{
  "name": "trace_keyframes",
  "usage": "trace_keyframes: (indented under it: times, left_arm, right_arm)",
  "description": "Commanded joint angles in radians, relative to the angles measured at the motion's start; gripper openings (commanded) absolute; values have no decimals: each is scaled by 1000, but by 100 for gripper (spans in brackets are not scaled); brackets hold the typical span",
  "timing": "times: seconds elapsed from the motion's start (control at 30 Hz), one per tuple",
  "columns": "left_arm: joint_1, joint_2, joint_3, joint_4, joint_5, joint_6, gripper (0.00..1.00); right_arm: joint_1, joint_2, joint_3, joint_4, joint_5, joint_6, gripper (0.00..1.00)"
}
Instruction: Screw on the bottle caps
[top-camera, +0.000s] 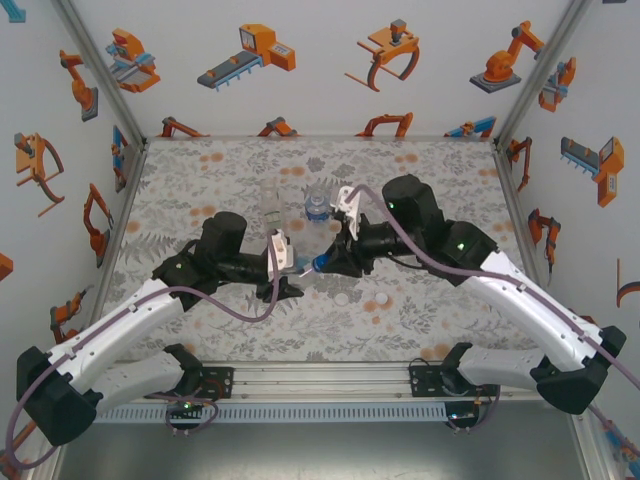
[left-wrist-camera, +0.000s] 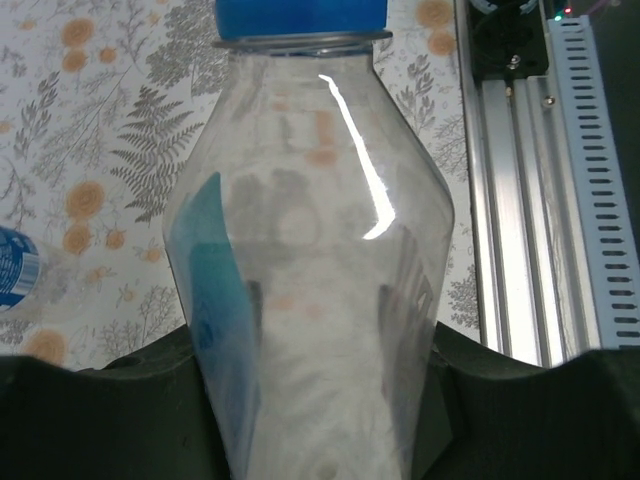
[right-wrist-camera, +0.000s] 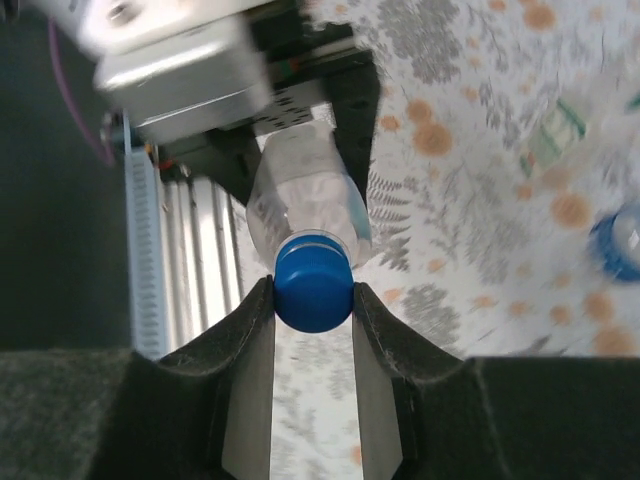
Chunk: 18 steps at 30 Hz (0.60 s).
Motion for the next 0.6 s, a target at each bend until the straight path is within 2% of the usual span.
trace_keyframes:
  times: [0.0, 0.17, 0.27, 0.37, 0.5, 0.57]
  left_arm:
    - [-10, -6, 16, 49, 17, -2, 0]
    - [-11, 0, 17, 72, -13, 2, 0]
    - [-11, 2, 18, 79, -31, 4, 0]
    - [-11, 3, 18, 80, -39, 5, 0]
    - [-11, 3, 15, 83, -42, 3, 0]
    - [-10, 1, 13, 81, -41, 4, 0]
  right_arm:
    - [4, 9, -28, 66, 242, 486, 0]
    - [2, 14, -94, 97, 296, 1006, 0]
    - [0, 31, -93, 42, 314, 1207, 0]
    - [0, 52, -93, 80, 274, 1270, 0]
    - [1, 60, -78, 82, 277, 1247, 1]
    - [-1, 54, -57, 50, 300, 1195, 17]
